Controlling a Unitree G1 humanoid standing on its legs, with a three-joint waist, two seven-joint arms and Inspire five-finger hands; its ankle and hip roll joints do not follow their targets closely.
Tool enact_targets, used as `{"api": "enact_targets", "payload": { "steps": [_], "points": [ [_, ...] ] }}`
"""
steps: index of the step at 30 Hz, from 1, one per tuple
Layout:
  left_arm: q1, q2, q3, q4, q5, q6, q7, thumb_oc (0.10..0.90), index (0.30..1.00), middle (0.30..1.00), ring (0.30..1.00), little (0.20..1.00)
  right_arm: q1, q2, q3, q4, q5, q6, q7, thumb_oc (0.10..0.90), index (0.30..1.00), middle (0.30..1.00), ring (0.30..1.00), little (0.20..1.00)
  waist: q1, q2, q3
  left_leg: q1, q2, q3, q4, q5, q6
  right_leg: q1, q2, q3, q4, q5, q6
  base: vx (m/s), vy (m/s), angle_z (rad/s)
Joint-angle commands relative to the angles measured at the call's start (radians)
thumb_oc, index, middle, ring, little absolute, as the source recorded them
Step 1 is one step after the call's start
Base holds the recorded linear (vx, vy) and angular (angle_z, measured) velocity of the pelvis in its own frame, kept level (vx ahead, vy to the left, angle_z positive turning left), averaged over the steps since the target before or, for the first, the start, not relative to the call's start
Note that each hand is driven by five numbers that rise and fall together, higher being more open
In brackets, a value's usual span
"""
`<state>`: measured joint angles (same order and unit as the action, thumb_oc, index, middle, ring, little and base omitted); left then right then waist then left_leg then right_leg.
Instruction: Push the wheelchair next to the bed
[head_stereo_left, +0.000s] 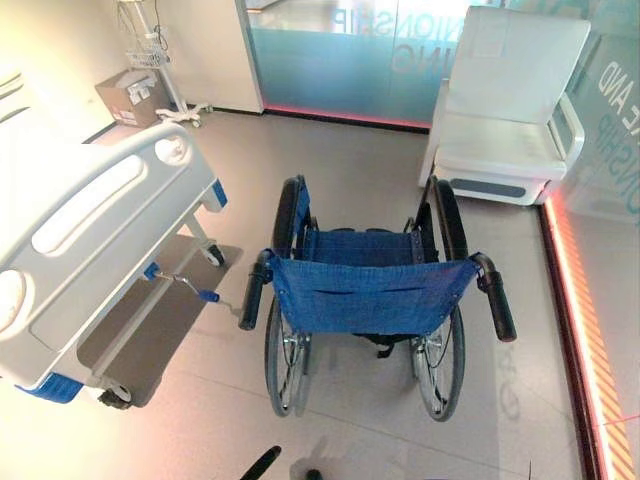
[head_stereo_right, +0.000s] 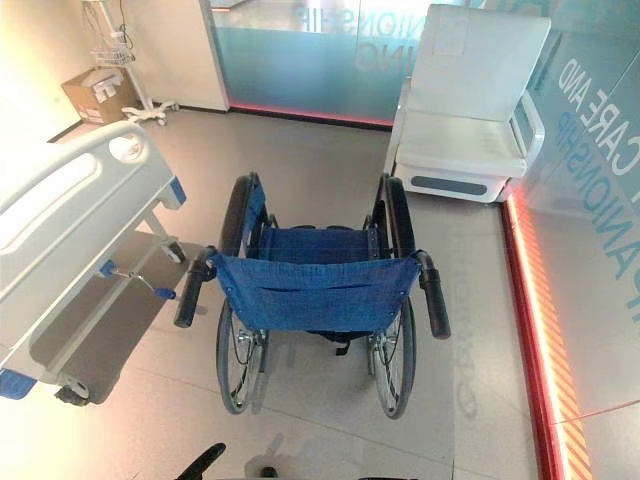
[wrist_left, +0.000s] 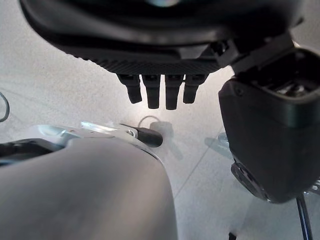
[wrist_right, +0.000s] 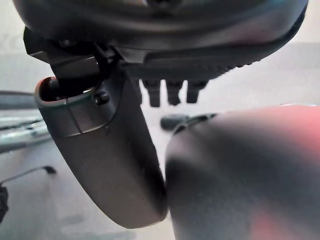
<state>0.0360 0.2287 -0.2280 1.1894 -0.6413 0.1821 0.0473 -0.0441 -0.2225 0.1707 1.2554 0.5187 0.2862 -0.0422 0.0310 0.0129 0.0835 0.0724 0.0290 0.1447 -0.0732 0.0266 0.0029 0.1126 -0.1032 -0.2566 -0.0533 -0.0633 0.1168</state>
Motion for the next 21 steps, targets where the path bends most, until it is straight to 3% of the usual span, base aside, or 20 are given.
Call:
{"api": "enact_targets", "payload": {
  "steps": [1,10,21],
  "points": [
    [-0.054,-0.05,-0.012,0.05,0.006,0.017,-0.058,0.8,0.9,0.9,0.9,0.9,-0.004,0.003,0.049,0.075,-0.02,0.022,0.003,0.8,0.9,0.9,0.9,0.9,0.01,0.001,0.045,0.0,-0.015,-0.019,-0.014,-0.04,-0.028,-0.03,0.0,-0.002,-0.031,0.091,-0.005,0.0,0.0,0.0],
    [-0.041,-0.053,-0.002,0.062,-0.003,0.039,-0.066,0.8,0.9,0.9,0.9,0.9,0.007,0.004,0.036,0.094,-0.037,0.011,0.009,0.8,0.9,0.9,0.9,0.9,0.003,0.008,0.039,0.018,-0.015,-0.011,-0.014,-0.048,-0.028,-0.013,-0.003,-0.005,-0.034,0.089,-0.002,0.0,0.0,0.0],
    [-0.045,-0.055,0.022,0.073,-0.059,0.028,0.009,0.8,0.9,0.9,0.9,0.9,0.003,0.004,0.033,0.103,-0.035,0.008,0.007,0.8,0.9,0.9,0.9,0.9,0.001,0.014,0.041,0.027,-0.015,-0.012,-0.014,-0.05,-0.028,-0.007,-0.004,0.0,-0.034,0.085,-0.004,0.0,0.0,0.0]
  ]
}}
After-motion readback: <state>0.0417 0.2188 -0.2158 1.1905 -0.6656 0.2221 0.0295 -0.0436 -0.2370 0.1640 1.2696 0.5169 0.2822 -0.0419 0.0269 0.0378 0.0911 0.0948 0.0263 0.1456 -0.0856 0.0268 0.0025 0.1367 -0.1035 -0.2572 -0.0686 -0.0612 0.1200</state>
